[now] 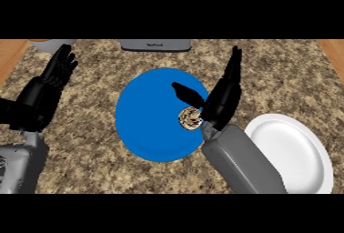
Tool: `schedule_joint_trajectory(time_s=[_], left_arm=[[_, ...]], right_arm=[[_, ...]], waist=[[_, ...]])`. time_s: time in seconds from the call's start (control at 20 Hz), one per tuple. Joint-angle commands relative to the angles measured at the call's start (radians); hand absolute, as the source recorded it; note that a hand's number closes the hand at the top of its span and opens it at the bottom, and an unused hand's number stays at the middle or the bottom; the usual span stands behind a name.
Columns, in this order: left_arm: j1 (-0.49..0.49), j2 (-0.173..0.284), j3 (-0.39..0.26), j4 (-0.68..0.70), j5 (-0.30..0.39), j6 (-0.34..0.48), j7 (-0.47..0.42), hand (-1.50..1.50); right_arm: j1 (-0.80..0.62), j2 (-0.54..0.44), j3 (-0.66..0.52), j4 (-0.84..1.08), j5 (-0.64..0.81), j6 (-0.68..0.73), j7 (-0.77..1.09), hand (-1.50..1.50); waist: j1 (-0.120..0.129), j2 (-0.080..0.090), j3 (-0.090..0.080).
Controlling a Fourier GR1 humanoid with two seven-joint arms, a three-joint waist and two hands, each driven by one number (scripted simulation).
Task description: Pick the cupcake from the plate and place it in the plate
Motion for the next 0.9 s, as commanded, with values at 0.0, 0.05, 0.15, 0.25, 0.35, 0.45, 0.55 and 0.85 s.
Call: schedule_joint_trajectory(time_s=[0.0, 0.05, 0.15, 0.25, 0.35, 0.45, 0.55, 0.85], left_arm=[[0.098, 0.014, 0.034, -0.010, 0.005, -0.019, -0.079, 0.00], [0.016, -0.013, 0.000, -0.040, -0.026, 0.035, 0.026, 0.00], [0.070, 0.006, 0.036, -0.046, 0.016, -0.013, -0.015, 0.00], [0.024, 0.028, 0.051, -0.048, 0.015, -0.017, 0.022, 0.00], [0.031, -0.002, 0.035, -0.034, -0.003, 0.000, 0.017, 0.00], [0.014, 0.007, 0.049, 0.007, -0.005, -0.010, -0.004, 0.00], [0.014, 0.005, 0.057, 0.003, 0.000, -0.011, 0.006, 0.00], [0.011, -0.026, 0.027, -0.070, -0.016, 0.000, 0.063, 0.00]], right_arm=[[0.174, 0.004, 0.042, -0.144, 0.046, -0.128, 0.054, -1.50], [0.205, 0.004, 0.043, -0.189, 0.059, -0.099, 0.038, -1.50], [0.305, 0.004, 0.065, -0.297, 0.068, -0.068, -0.005, -1.50], [0.415, -0.049, 0.095, -0.438, 0.073, -0.011, -0.016, -1.50], [0.522, -0.071, 0.152, -0.498, 0.078, -0.043, -0.061, -1.50], [0.614, -0.106, 0.173, -0.621, 0.095, 0.008, -0.050, -1.50], [0.701, -0.159, 0.172, -0.674, 0.086, -0.025, -0.077, -1.50], [0.892, -0.244, 0.269, -0.725, 0.049, -0.132, -0.179, -1.50]], waist=[[-0.030, -0.007, -0.001], [-0.037, -0.006, 0.000], [-0.034, -0.005, 0.000], [-0.039, -0.006, 0.000], [-0.037, -0.004, 0.000], [-0.041, -0.004, 0.000], [-0.040, -0.003, 0.000], [-0.033, -0.003, 0.001]])
